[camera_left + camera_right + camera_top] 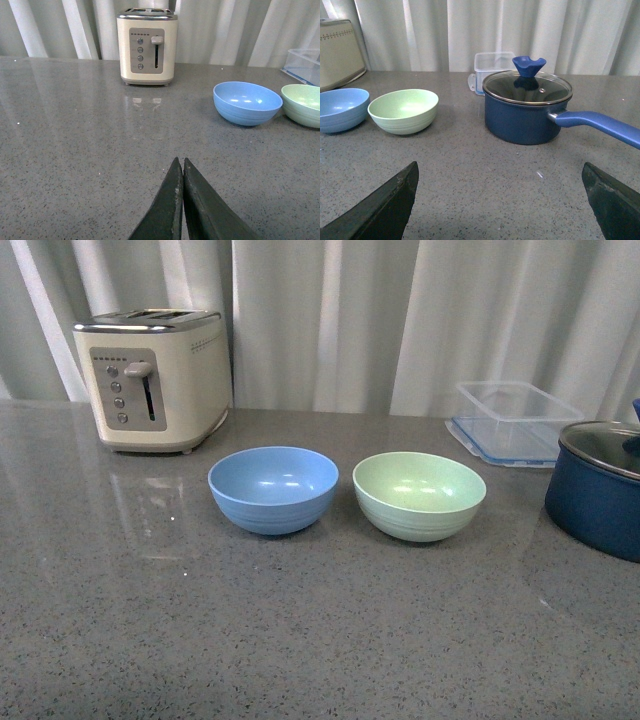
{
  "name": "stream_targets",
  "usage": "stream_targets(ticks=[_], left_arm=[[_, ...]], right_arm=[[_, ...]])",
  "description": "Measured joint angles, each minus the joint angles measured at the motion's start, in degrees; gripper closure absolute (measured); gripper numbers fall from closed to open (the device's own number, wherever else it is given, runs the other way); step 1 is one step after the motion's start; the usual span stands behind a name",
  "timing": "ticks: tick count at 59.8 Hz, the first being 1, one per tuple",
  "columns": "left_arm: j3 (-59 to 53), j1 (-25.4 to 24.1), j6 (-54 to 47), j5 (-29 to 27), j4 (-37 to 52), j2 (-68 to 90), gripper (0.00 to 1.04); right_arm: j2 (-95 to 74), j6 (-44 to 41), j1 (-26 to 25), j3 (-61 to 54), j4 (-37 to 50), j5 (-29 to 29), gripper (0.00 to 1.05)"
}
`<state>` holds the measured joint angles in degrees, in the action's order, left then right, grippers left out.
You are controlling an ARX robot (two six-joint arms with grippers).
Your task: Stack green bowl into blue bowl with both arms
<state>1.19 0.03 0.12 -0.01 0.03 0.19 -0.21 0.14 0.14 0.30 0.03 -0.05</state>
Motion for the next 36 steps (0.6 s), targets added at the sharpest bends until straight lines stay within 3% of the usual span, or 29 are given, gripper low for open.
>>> stream_targets(ticks=[32, 36], left_arm=[[0.00, 0.00, 0.02, 0.00, 0.00, 0.00, 1.01], [0.00, 0.00, 0.04, 0.00, 0.00, 0.00, 0.85]], right_arm=[[0.00, 0.00, 0.00, 0.00, 0.00, 0.00, 0.10], [0.00, 0.00, 0.00, 0.00, 0.00, 0.00, 0.10]])
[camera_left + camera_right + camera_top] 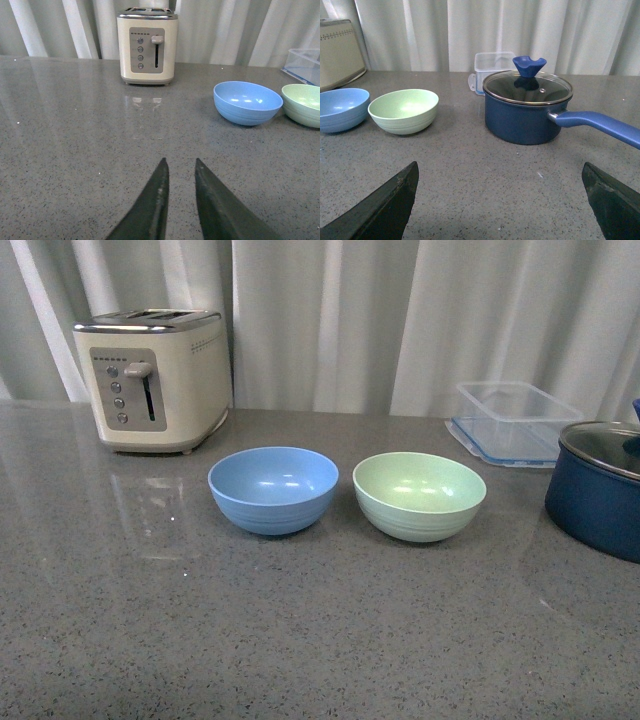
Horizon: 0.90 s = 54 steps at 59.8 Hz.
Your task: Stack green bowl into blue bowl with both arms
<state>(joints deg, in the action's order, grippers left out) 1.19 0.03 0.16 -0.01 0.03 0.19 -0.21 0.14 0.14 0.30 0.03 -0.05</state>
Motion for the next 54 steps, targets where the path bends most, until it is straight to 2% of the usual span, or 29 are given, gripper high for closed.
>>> stream_targets(ticks=[5, 12, 15, 17, 21, 27, 32, 38, 54], left_arm=[[0.00, 0.00, -0.02, 0.00, 0.00, 0.00, 0.66], [0.02, 0.00, 0.00, 0.00, 0.00, 0.00, 0.48], [0.00, 0.00, -0.02, 0.00, 0.00, 0.00, 0.39], [0.02, 0.00, 0.00, -0.07, 0.00, 0.00, 0.34], [0.00, 0.00, -0.02, 0.00, 0.00, 0.00, 0.21], [0.02, 0.00, -0.02, 0.02, 0.00, 0.00, 0.06], [0.00, 0.00, -0.02, 0.02, 0.00, 0.00, 0.08], [0.02, 0.00, -0.02, -0.02, 0.00, 0.00, 0.07], [0.02, 0.00, -0.02, 0.00, 0.00, 0.00, 0.07]], right_arm=[[0.00, 0.00, 0.00, 0.00, 0.00, 0.00, 0.10], [-0.09, 0.07, 0.02, 0.04, -0.11, 0.31, 0.10], [-3.52, 1.29, 1.68, 3.26, -7.06, 5.73, 0.10], [-7.76, 1.68, 2.08, 6.71, -12.00, 7.17, 0.10], [-17.97, 1.75, 0.98, 16.66, -18.01, 3.32, 0.10], [-28.17, 1.29, -0.44, 31.78, -19.02, -4.31, 0.10], [-35.87, 1.11, -0.63, 44.30, -21.20, -9.31, 0.10], [-45.99, 1.84, 2.10, 57.33, -24.59, -10.43, 0.10], [-75.87, 8.28, 11.91, 80.98, -31.43, -5.70, 0.10]])
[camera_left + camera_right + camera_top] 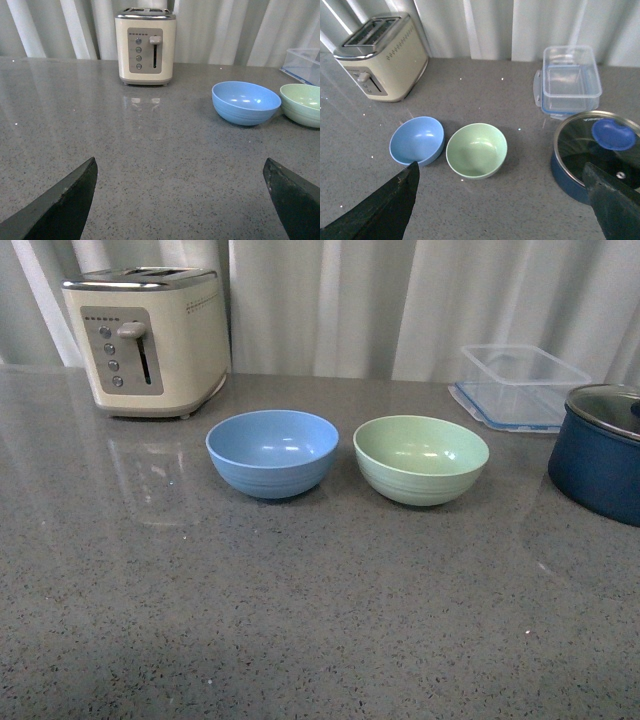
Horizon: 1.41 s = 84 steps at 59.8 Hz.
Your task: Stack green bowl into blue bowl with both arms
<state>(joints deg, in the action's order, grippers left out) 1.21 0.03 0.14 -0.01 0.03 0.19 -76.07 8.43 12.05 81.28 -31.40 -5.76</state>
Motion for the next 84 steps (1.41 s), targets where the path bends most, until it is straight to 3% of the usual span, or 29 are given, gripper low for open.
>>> stream_targets(ticks=[10, 20, 38, 64, 84], left_arm=[[0.00, 0.00, 0.00, 0.00, 0.00, 0.00, 0.07], [-0.02, 0.00, 0.00, 0.00, 0.00, 0.00, 0.07], [0.00, 0.00, 0.00, 0.00, 0.00, 0.00, 0.07], [-0.02, 0.00, 0.00, 0.00, 0.00, 0.00, 0.07], [0.00, 0.00, 0.00, 0.00, 0.00, 0.00, 0.07]], right_arm=[[-12.66, 5.64, 5.86, 5.38, -1.42, 5.40, 0.10], [-19.89, 13.57, 7.19, 5.44, -1.51, 10.19, 0.10], [-28.85, 25.00, 7.50, 5.14, 0.70, 13.75, 0.10], [-37.94, 33.29, 5.27, 8.35, 0.17, 15.85, 0.10], [-41.53, 34.93, 4.02, 9.51, -1.22, 16.68, 0.59]])
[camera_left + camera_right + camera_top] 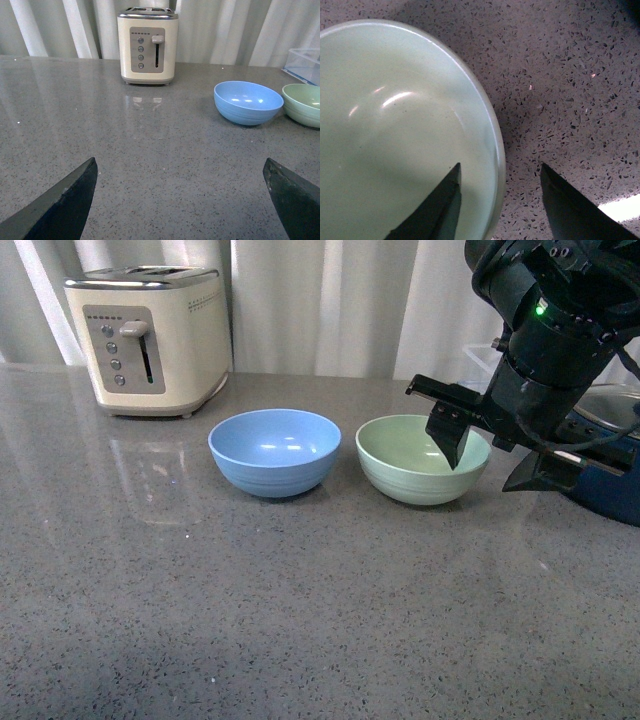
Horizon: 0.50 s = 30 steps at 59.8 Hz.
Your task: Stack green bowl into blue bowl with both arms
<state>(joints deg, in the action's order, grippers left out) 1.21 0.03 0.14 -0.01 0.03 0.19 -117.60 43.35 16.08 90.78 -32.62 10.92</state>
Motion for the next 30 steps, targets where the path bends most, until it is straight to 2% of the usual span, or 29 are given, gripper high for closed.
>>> stream_targets(ticks=[19, 30], left_arm=[[0.00, 0.00, 0.00, 0.00, 0.00, 0.00, 0.07], [-0.02, 0.00, 0.00, 0.00, 0.00, 0.00, 0.07]], right_arm=[[-0.02, 0.35, -0.48, 0.00, -0.13, 1.20, 1.04], [1.99, -0.28, -0.61, 0.13, -0.33, 1.79, 1.04]])
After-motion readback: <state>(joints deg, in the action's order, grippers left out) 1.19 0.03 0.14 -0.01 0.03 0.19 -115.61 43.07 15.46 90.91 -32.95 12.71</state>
